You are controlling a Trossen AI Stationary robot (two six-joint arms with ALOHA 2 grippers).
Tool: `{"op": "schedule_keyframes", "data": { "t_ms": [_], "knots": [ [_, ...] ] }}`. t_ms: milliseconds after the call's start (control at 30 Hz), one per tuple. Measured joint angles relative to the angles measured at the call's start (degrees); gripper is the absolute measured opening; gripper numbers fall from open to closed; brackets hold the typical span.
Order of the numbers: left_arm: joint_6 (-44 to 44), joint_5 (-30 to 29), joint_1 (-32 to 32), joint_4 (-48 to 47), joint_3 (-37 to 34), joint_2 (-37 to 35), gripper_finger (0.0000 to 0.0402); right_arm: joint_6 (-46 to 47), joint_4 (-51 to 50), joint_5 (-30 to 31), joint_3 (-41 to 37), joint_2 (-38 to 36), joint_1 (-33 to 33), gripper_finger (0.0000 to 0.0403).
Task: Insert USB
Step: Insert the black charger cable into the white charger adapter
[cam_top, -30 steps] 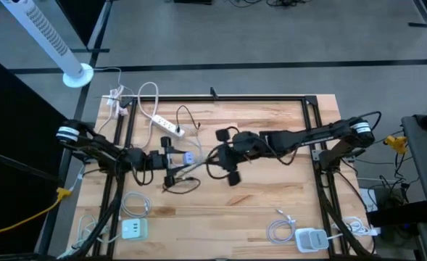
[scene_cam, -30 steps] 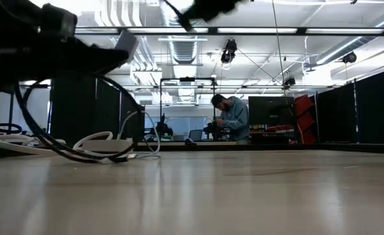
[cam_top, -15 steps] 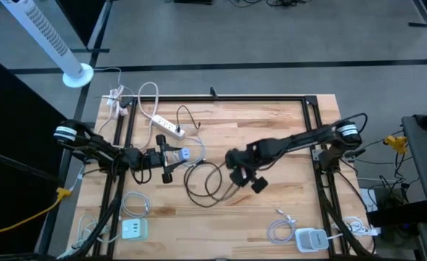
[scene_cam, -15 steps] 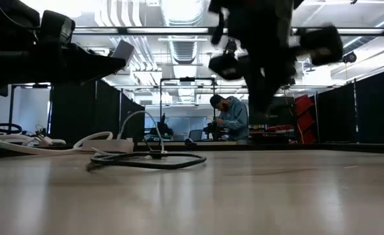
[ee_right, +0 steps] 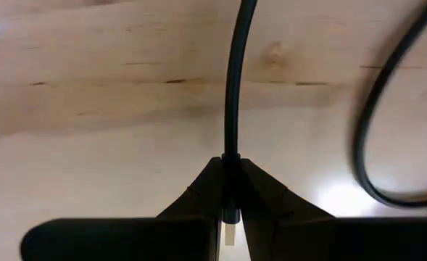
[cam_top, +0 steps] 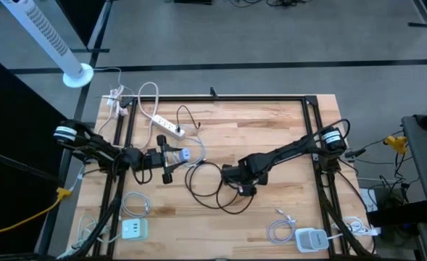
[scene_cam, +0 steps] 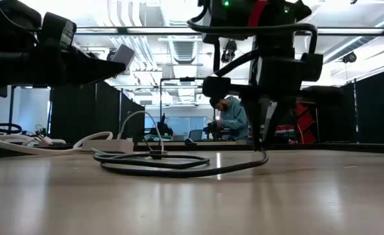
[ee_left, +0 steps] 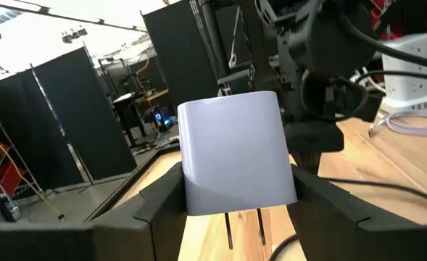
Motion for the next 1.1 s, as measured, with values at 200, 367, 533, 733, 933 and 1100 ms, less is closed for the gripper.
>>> {"op": "schedule_keyframes", "data": {
  "t_ms": [200,367,533,733,933,1100],
  "knots": [
    [-1.01,0.00,0.00,-0.91,-0.02,0.00,0.0197,0.33,1.59,-0.79,0.00,0.93,-0.02,0.0017],
    [-1.54,0.01,0.00,-0.88,-0.02,0.00,0.0197,0.54,2.53,-0.77,0.44,0.80,-0.02,0.0025],
    [-2.29,0.01,0.00,-1.19,-0.02,0.00,0.0197,1.57,2.51,-0.98,0.76,0.67,0.00,0.0093],
    [-2.43,0.02,0.00,-1.40,-0.02,0.00,0.0197,11.23,2.10,-0.99,1.22,0.50,0.00,0.0156],
    [-1.48,0.01,0.00,-1.43,-0.02,-0.02,0.0197,34.09,-3.04,-0.58,3.47,-2.44,0.00,0.0171],
    [1.13,0.02,0.00,-1.46,-0.02,-0.04,0.0197,74.29,-4.17,-5.96,3.71,-6.36,-2.47,0.0158]
  ]
}}
